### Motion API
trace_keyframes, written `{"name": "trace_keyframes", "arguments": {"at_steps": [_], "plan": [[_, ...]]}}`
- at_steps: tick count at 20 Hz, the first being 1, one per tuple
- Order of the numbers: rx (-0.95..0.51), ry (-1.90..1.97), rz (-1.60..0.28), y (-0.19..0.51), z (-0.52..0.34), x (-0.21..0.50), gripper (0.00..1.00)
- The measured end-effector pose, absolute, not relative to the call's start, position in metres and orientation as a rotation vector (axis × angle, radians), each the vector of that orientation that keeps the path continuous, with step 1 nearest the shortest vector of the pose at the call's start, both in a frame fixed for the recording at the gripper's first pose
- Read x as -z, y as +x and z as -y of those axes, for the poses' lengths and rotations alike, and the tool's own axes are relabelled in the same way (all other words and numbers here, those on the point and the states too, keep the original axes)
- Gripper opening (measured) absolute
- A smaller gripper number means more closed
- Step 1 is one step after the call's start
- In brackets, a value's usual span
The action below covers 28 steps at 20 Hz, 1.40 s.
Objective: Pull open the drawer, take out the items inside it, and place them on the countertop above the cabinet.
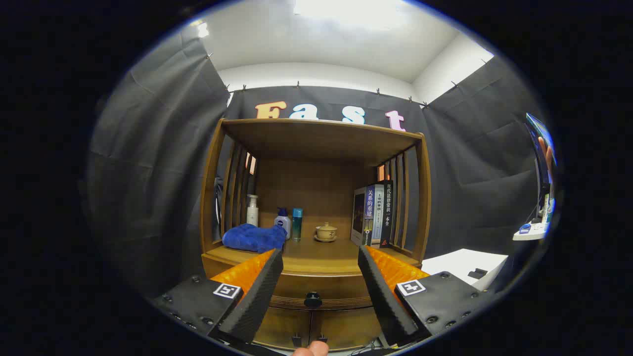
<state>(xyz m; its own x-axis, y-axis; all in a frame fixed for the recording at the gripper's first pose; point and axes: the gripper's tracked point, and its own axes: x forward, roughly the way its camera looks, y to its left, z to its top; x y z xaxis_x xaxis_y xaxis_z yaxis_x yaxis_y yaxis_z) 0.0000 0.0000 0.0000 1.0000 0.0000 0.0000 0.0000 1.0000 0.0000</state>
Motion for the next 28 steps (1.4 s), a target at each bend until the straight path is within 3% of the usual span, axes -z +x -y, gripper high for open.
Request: {"name": "trace_keyframes", "arguments": {"at_steps": [28], "plan": [[-0.005, 0.020, -0.012, -0.0021, -0.0010, 0.0040, 0.99]]}}
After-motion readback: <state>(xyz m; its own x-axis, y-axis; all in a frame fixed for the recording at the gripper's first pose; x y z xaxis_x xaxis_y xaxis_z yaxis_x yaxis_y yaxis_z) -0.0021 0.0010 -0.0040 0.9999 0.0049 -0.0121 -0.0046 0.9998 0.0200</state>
